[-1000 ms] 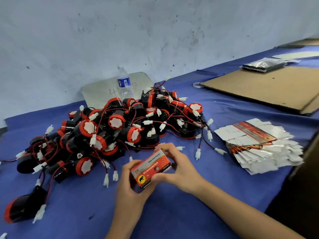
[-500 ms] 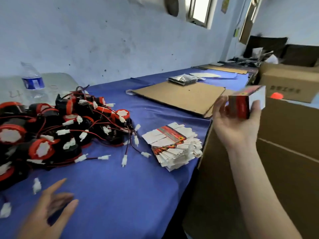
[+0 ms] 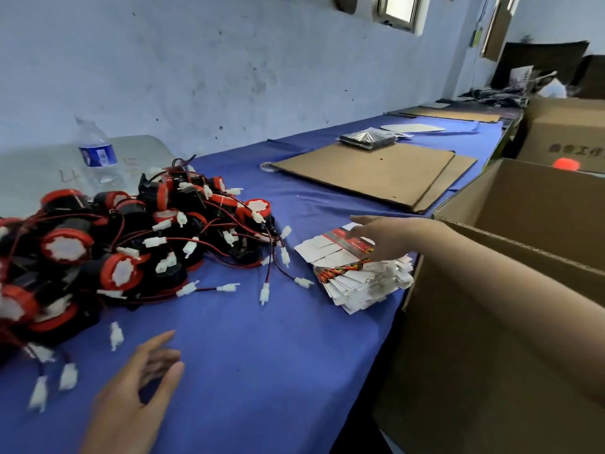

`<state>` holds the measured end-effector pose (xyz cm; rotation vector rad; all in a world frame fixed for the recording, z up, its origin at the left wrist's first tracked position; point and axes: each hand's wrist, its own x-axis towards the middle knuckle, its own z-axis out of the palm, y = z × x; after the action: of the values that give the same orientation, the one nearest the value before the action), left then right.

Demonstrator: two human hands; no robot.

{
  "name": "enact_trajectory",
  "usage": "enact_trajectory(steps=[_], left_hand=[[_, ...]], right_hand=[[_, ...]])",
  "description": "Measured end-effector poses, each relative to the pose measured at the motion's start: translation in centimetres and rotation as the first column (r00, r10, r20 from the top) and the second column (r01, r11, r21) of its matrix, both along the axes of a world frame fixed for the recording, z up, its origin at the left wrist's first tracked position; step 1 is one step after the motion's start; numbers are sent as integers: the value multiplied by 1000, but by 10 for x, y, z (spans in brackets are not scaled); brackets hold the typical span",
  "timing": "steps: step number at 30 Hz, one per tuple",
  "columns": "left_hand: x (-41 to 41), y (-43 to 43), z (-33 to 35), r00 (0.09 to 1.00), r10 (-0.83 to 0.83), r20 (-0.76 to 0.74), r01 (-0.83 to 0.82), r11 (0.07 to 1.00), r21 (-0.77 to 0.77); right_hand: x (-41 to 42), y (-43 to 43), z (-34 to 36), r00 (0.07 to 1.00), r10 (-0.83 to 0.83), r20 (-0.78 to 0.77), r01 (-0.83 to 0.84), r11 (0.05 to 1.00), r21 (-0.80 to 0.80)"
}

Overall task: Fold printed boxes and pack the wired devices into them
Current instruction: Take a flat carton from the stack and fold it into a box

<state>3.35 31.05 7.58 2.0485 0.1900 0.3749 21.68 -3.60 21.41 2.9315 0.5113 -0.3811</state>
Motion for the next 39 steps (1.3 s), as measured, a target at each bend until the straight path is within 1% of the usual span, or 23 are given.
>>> enact_trajectory(steps=[1, 3, 6, 9, 13, 20, 22, 23, 25, 26, 28, 29, 31, 32, 33, 34, 35, 36, 37, 39], left_hand=[[-1, -1, 1, 1000, -1, 5, 1, 1000, 5], [-3, -4, 4, 1000, 5, 18, -5, 1000, 19], [-5, -6, 7, 1000, 0, 17, -1, 996, 86], [-7, -7, 10, 999, -17, 31, 12, 991, 137], [-8, -8, 12, 999, -20, 25, 17, 991, 134], [-5, -9, 13, 998, -31, 63, 22, 991, 130], [-4, -8, 12, 997, -37, 72, 26, 989, 146], [-4, -7, 11, 996, -40, 82, 26, 987, 156], [-2, -7, 9, 994, -42, 101, 24, 985, 171], [-2, -6, 8, 994, -40, 104, 22, 984, 176], [-2, -6, 7, 994, -38, 103, 20, 985, 173], [-2, -6, 7, 995, -32, 99, 16, 987, 160], [-2, -8, 9, 995, -26, 96, 16, 994, 104], [-3, -10, 9, 994, -26, 104, 20, 998, 57], [-3, -11, 10, 993, -25, 113, 26, 1000, -9], [-5, -11, 12, 991, -30, 127, 41, 995, -89], [-6, -11, 15, 987, -42, 155, 68, 983, -170], [-7, -9, 18, 981, -49, 190, 95, 967, -238], [-9, -8, 21, 975, -49, 218, 111, 953, -283], [-12, -6, 26, 960, -9, 279, 99, 946, -308]], right_hand=[[7, 5, 2, 998, -1, -60, -6, 994, -112], [19, 11, 5, 994, 1, -107, -30, 963, -269], [29, 21, 11, 989, 2, -145, -61, 913, -403], [33, 29, 15, 989, -17, -145, -53, 885, -463], [33, 32, 16, 990, -33, -139, -41, 864, -502], [33, 28, 10, 990, -28, -135, -55, 820, -569], [29, 24, 17, 996, -38, -84, -23, 780, -625], [26, 21, 21, 999, -32, -27, 6, 753, -658], [21, 13, 33, 991, 4, 135, 93, 706, -702], [18, 11, 41, 975, 19, 222, 146, 700, -699], [12, 8, 58, 936, 39, 350, 213, 730, -650], [10, 9, 67, 923, 53, 382, 204, 773, -600], [5, 19, 77, 915, 101, 390, 89, 893, -440], [1, 27, 78, 920, 133, 368, -11, 949, -316], [-6, 38, 76, 935, 163, 313, -122, 981, -148], [-14, 52, 71, 953, 207, 222, -223, 974, 48], [-25, 66, 62, 957, 269, 106, -287, 929, 233], [-35, 84, 51, 935, 356, -11, -324, 863, 387], [-46, 99, 38, 893, 435, -112, -328, 802, 500], [-66, 131, 11, 791, 556, -255, -288, 707, 646]])
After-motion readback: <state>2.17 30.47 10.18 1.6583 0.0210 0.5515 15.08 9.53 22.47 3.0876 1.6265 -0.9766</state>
